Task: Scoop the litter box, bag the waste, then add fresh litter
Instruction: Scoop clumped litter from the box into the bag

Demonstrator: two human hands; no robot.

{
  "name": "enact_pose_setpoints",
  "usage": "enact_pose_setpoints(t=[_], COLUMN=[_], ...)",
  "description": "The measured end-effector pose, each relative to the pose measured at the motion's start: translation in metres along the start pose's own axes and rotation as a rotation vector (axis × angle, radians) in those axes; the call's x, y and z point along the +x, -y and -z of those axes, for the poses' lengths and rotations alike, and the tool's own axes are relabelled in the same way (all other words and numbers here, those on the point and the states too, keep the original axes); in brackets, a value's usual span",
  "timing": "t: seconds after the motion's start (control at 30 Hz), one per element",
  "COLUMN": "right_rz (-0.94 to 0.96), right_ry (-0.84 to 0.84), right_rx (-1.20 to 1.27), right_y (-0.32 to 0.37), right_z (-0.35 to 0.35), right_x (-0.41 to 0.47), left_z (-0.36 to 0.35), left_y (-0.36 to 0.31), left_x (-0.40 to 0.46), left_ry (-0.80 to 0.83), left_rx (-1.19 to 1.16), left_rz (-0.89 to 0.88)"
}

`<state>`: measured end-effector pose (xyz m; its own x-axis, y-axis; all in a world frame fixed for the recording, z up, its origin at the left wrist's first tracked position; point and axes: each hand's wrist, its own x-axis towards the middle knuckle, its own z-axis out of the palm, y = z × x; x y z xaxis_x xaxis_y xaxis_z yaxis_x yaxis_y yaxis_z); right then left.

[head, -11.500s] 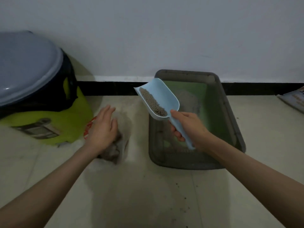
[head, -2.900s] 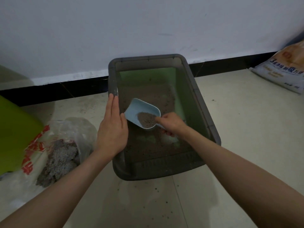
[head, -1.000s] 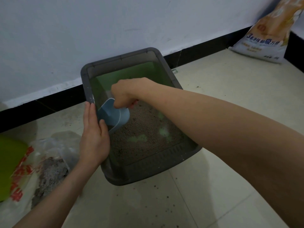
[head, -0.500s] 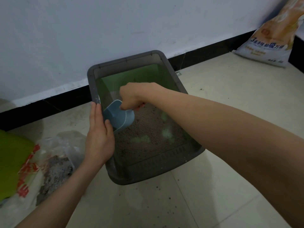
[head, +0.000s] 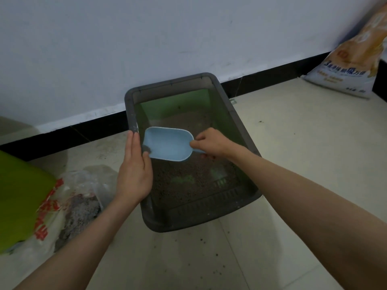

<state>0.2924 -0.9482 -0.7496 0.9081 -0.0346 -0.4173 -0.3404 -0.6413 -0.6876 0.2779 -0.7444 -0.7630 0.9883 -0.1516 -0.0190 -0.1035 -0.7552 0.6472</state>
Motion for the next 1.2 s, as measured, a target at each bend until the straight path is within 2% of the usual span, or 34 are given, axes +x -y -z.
enact_pose_setpoints(t=[0.13, 0.37, 0.47, 0.67, 0.9, 1.03, 1.1, 1.2], right_rz=[-0.057, -0.003, 0.055, 0.171, 0.204, 0.221, 0.278, 0.409], right_ry=[-0.115, -0.261, -0.279, -0.187, 0.089, 0.180, 0.204, 0.209], right_rx=[0.168, 0.237, 0.204, 0.150, -0.141, -0.245, -0.414, -0.798], right_y=[-0.013, 0.009, 0.028, 0.066, 0.104, 0.122, 0.135, 0.161], right_z=[-0.010, -0.001, 0.000, -0.009, -0.052, -0.081, -0.094, -0.116], right_x=[-0.009, -0.033, -0.045, -0.072, -0.084, -0.085, -0.087, -0.094], left_z=[0.002, 0.026, 0.047, 0.079, 0.097, 0.101, 0.102, 0.101], left_y=[0.005, 0.010, 0.013, 0.076, 0.159, 0.180, 0.183, 0.179], left_x=[0.001, 0.008, 0.002, -0.036, -0.100, -0.124, -0.130, -0.132], left_ry=[0.022, 0.179, 0.182, 0.137, 0.065, -0.011, -0.046, -0.040], left_rx=[-0.005, -0.054, -0.073, 0.052, 0.144, 0.218, 0.213, 0.163], left_rz=[-0.020, -0.035, -0.051, 0.118, 0.219, 0.357, 0.414, 0.434])
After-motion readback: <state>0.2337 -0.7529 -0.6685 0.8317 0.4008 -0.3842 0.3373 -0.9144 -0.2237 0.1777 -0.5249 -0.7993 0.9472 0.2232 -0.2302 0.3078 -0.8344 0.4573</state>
